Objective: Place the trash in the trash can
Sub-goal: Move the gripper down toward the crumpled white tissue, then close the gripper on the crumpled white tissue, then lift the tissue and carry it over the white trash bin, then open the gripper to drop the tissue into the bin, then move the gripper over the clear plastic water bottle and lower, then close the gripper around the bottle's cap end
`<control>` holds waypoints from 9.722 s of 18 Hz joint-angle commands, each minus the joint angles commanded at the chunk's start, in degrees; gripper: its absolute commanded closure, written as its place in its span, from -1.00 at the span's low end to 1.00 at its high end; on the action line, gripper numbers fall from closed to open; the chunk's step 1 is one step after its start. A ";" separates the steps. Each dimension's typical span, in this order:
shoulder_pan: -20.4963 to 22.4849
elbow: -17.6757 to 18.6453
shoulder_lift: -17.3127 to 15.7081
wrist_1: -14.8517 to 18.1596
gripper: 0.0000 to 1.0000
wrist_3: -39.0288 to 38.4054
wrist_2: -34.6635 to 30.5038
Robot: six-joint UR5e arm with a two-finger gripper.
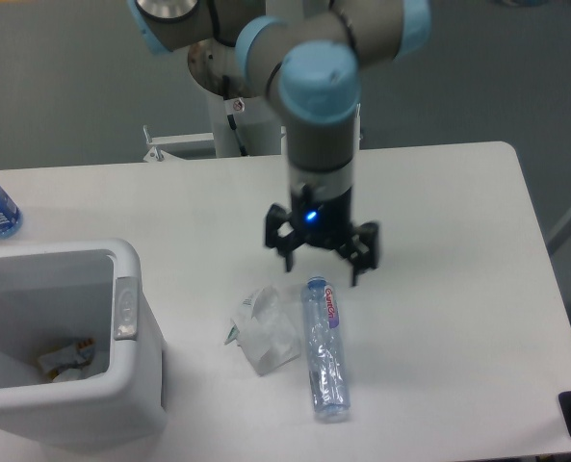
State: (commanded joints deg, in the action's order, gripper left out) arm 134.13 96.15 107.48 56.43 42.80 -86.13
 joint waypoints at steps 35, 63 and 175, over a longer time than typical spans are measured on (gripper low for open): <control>-3.08 -2.10 10.39 -5.80 1.00 -12.31 0.09; 9.76 -17.14 -7.02 -5.80 1.00 -37.44 32.43; 2.54 -13.97 23.39 -8.88 -0.33 -21.18 -4.83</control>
State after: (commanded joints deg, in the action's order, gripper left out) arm 136.67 82.18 130.87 47.55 21.62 -90.97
